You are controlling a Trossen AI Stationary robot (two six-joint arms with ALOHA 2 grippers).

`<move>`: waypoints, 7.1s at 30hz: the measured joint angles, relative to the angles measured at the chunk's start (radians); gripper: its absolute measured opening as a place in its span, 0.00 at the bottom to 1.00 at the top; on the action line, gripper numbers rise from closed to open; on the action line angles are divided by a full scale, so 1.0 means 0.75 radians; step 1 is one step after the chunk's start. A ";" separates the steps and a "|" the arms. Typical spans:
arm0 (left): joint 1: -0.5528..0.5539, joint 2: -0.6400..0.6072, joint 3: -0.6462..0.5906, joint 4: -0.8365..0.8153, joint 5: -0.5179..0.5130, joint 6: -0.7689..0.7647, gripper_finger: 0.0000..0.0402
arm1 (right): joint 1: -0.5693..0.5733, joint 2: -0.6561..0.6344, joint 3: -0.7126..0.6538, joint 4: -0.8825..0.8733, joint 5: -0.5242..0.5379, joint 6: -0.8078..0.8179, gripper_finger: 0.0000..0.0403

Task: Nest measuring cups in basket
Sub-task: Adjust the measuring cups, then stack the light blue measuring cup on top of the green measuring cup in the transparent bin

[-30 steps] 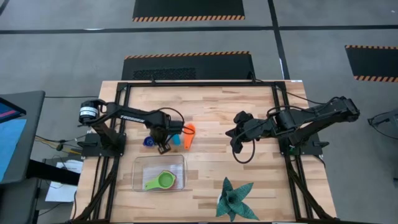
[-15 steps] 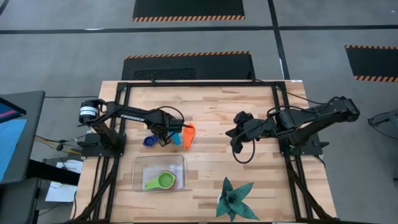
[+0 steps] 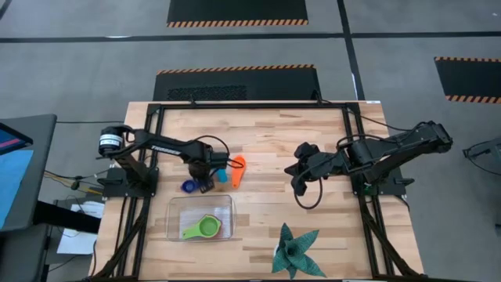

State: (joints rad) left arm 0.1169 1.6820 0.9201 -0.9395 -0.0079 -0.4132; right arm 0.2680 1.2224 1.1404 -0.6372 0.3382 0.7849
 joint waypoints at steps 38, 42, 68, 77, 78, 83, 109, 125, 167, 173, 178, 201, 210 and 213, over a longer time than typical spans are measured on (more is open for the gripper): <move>-0.135 -0.192 0.016 -0.281 0.152 -0.211 0.00 | -0.003 0.001 0.000 -0.161 -0.001 0.002 0.05; -0.146 -0.191 -0.022 -0.243 0.145 -0.234 0.00 | -0.003 0.001 0.000 -0.159 -0.001 0.002 0.05; -0.148 -0.191 -0.057 -0.169 0.189 -0.380 0.00 | -0.003 0.001 0.000 -0.159 0.001 0.001 0.05; -0.142 -0.189 -0.123 -0.115 0.272 -0.530 0.00 | -0.003 0.001 0.000 -0.159 0.003 -0.011 0.05; -0.143 -0.189 -0.123 -0.113 0.272 -0.532 0.00 | -0.003 0.001 0.000 -0.159 0.003 -0.012 0.04; -0.141 -0.189 -0.125 -0.106 0.222 -0.507 0.00 | -0.003 0.001 0.000 -0.159 0.003 -0.012 0.05; -0.076 -0.190 -0.147 -0.093 0.272 -0.634 0.00 | -0.003 0.001 0.000 -0.270 0.001 -0.013 0.05; 0.063 -0.190 -0.212 0.009 0.119 -0.618 0.00 | -0.003 0.001 0.000 -0.266 0.002 -0.045 0.05; 0.154 -0.190 0.262 0.338 -0.160 -0.322 0.12 | -0.003 0.001 0.001 -0.357 0.001 -0.120 0.06; 0.159 -0.190 0.262 0.341 -0.187 -0.439 0.25 | -0.003 0.001 0.001 -0.414 0.000 -0.119 0.06; 0.159 -0.144 0.261 0.334 -0.243 -0.566 0.30 | -0.002 0.001 0.001 -0.424 0.000 -0.119 0.06; 0.155 0.009 0.260 0.209 -0.125 -0.721 0.31 | -0.012 0.000 0.001 -0.513 0.000 -0.120 0.06; 0.129 0.009 0.260 0.226 -0.181 -0.722 0.31 | -0.030 0.000 0.001 -0.517 0.001 -0.151 0.05; 0.126 0.019 0.260 0.228 -0.174 -0.731 0.31 | -0.029 0.000 0.001 -0.517 0.001 -0.152 0.05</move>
State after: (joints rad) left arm 0.2117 1.6966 1.1152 -0.7684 -0.1386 -0.9617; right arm 0.2462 1.2224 1.1410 -1.0248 0.3393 0.6712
